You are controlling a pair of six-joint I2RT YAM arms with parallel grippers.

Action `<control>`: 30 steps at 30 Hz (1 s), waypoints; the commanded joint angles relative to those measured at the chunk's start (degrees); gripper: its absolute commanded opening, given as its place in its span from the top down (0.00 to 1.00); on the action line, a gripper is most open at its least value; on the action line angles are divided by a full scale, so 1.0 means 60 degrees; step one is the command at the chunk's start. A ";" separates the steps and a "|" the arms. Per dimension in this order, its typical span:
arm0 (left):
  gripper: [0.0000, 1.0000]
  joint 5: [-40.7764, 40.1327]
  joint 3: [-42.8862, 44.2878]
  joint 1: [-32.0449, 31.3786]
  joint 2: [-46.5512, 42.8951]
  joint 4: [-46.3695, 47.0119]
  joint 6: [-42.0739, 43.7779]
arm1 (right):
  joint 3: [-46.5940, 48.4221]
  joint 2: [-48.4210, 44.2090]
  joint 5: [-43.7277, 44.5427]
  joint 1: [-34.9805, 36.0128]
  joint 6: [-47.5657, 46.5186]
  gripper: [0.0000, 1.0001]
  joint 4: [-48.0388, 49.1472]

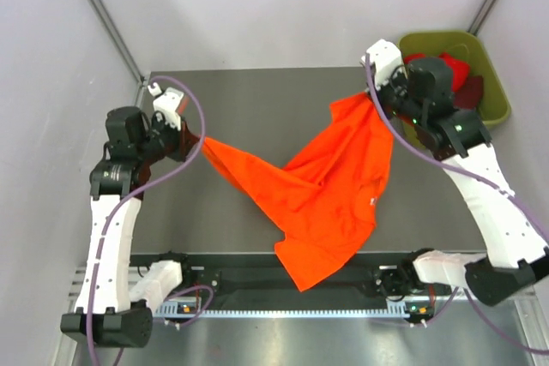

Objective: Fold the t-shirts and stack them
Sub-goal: Flatten the tshirt out

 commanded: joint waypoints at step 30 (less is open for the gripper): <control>0.49 0.2037 0.4118 -0.0020 0.9648 -0.1828 -0.0307 | -0.2879 -0.0213 -0.1592 0.0165 0.0441 1.00 0.1092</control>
